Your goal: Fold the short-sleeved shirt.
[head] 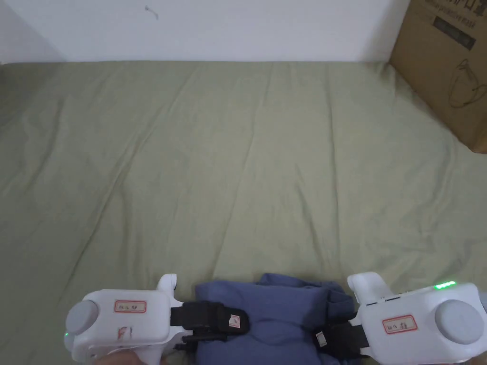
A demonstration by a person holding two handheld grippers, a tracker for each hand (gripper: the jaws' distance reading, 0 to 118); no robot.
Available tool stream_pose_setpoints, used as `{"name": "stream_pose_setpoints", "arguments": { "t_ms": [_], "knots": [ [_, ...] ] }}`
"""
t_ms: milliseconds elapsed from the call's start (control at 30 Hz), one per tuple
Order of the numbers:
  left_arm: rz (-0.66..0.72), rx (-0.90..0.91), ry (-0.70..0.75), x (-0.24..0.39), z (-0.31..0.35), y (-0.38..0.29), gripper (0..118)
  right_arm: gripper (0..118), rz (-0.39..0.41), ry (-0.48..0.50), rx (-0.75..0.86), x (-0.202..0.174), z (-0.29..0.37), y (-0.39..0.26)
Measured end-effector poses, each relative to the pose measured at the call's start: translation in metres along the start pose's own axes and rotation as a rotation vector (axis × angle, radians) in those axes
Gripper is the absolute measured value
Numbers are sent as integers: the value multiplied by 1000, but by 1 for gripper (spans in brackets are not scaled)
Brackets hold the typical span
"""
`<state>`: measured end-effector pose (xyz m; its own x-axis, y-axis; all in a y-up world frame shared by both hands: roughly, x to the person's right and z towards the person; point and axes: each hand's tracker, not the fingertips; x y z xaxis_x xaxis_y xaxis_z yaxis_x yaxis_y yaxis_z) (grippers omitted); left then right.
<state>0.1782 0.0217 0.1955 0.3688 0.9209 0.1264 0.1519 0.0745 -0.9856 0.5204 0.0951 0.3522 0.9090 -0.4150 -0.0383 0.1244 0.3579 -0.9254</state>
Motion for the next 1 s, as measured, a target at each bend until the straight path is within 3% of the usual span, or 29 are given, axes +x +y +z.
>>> {"name": "stream_pose_setpoints", "arguments": {
  "t_ms": [133, 300, 467, 700, 767, 867, 933, 967, 1000],
  "knots": [
    [-86, 26, 80, 47, 21, -11, 20, 0, 59, -53, 85, -20, 22, -5],
    [-247, 53, 229, 97, 108, -2, 20, 0, 120, -124, 197, -51, 61, -24],
    [-341, 60, 667, 121, 212, 25, 20, 0, 149, -166, 268, -77, 86, -38],
    [-362, 33, 1278, 87, 299, 53, 20, 0, 162, -200, 256, -99, 86, -43],
    [-383, -25, 1423, 67, 307, 57, 20, 0, 167, -211, 248, -103, 84, -42],
    [-260, 14, 1516, 35, 329, 72, 20, 0, 146, -198, 243, -106, 83, -38],
    [-217, 60, 1518, 29, 339, 77, 25, 0, 153, -196, 241, -109, 81, -35],
    [-228, 79, 1532, 27, 344, 77, 33, 0, 164, -204, 236, -110, 80, -32],
    [-252, 91, 1543, 25, 349, 76, 53, 0, 175, -213, 232, -111, 80, -31]
  ]
}}
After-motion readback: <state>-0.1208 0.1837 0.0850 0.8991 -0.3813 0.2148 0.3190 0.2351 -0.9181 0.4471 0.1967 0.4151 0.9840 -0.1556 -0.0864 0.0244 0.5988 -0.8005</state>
